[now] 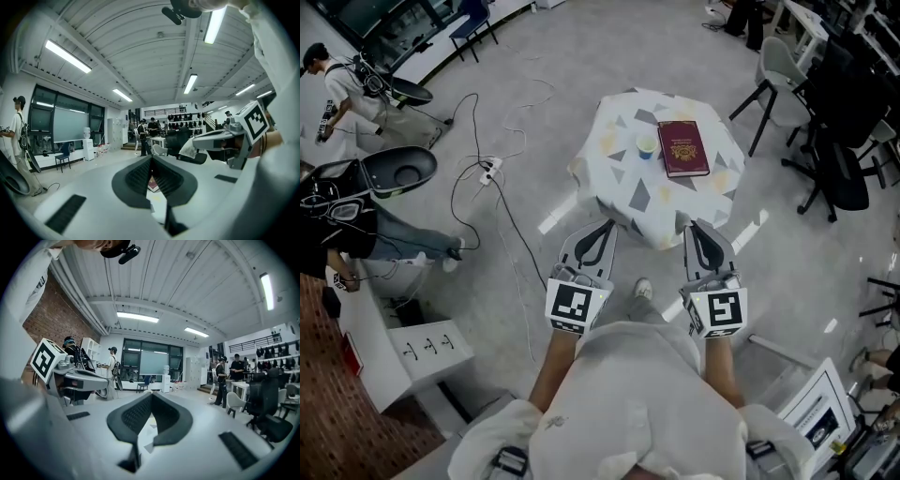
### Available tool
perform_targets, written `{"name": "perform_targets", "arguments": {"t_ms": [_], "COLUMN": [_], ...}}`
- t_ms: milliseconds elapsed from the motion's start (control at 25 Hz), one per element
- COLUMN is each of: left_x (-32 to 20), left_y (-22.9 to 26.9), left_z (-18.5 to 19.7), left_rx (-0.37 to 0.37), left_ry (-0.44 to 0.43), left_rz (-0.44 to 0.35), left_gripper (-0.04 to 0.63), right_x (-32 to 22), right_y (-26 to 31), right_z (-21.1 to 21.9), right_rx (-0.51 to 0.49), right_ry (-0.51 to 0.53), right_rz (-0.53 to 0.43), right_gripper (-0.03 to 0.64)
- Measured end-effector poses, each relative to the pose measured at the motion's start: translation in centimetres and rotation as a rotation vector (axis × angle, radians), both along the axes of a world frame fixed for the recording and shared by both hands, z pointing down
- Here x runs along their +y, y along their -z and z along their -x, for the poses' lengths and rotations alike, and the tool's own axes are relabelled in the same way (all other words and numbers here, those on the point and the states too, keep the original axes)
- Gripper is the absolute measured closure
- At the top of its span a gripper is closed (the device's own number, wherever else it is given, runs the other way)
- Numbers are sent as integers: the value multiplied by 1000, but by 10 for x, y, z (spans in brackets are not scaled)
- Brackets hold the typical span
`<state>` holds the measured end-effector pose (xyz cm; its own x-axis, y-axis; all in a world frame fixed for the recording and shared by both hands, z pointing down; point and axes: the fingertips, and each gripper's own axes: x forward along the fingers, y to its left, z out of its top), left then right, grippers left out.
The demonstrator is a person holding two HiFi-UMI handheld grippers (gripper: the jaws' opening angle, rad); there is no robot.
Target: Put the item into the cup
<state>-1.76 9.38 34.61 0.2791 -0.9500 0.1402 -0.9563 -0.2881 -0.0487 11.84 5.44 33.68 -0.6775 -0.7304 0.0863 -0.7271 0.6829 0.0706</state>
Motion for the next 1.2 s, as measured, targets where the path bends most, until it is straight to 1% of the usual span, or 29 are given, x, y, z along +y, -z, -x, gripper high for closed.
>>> {"name": "perform_targets", "arguments": {"t_ms": [240,400,680,920,1200], "left_x": [-36,-58,-92,-113,-137], "left_y": [1,0,0,-4,-5], "left_z": [-3,-6,-7,-9,-4], "left_rx": [-9,-17,-27,-35,-44], "left_ry": [31,54,103,120,123], "left_rz": [8,13,25,43,31], "left_gripper": [581,581,581,581,581], "right_x": [-39,-63,-105,-131,-154], "right_y": [2,-5,-2,-5,-9], "right_z": [-2,-4,-1,3,8], "right_rx": [-9,-22,-22,-30,-46], "right_ry": [31,49,92,121,129], "right_rz": [2,26,39,51,56], "right_gripper": [611,611,611,611,611]}}
